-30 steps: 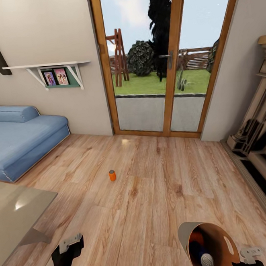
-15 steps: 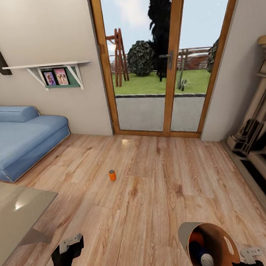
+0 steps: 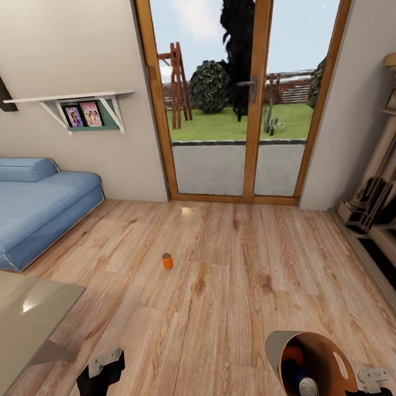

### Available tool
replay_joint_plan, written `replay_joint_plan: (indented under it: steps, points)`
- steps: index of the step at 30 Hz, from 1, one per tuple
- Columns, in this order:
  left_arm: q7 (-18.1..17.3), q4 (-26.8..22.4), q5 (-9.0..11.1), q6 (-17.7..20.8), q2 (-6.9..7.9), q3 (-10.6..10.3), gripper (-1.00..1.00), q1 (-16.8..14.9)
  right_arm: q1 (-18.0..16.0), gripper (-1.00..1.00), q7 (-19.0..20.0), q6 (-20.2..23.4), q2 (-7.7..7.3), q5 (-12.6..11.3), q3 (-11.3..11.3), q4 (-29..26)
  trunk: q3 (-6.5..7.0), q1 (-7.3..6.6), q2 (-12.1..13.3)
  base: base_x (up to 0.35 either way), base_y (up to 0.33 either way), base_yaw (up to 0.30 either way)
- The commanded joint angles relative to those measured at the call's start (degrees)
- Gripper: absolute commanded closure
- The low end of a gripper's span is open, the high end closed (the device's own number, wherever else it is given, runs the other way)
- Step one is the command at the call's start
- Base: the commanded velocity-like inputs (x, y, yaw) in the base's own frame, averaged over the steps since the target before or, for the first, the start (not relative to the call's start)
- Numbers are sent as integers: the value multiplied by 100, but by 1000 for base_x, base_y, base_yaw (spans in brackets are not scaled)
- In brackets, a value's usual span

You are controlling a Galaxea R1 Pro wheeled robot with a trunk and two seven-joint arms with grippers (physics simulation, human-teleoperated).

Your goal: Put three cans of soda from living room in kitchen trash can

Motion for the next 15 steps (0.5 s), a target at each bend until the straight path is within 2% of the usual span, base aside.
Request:
replay_joint_plan:
  steps: [1, 15]
  points:
    - [-1, 10, -1, 0, 0, -1, -100, 0, -4, 100, 18, 2, 0, -56, -2, -6, 1, 0, 0, 0, 0, 0]
    - [-65, 59, -1, 11, 0, -19, -100, 0, -4, 100, 22, 0, -3, -59, -8, -12, 17, 0, 0, 23, 0, 0]
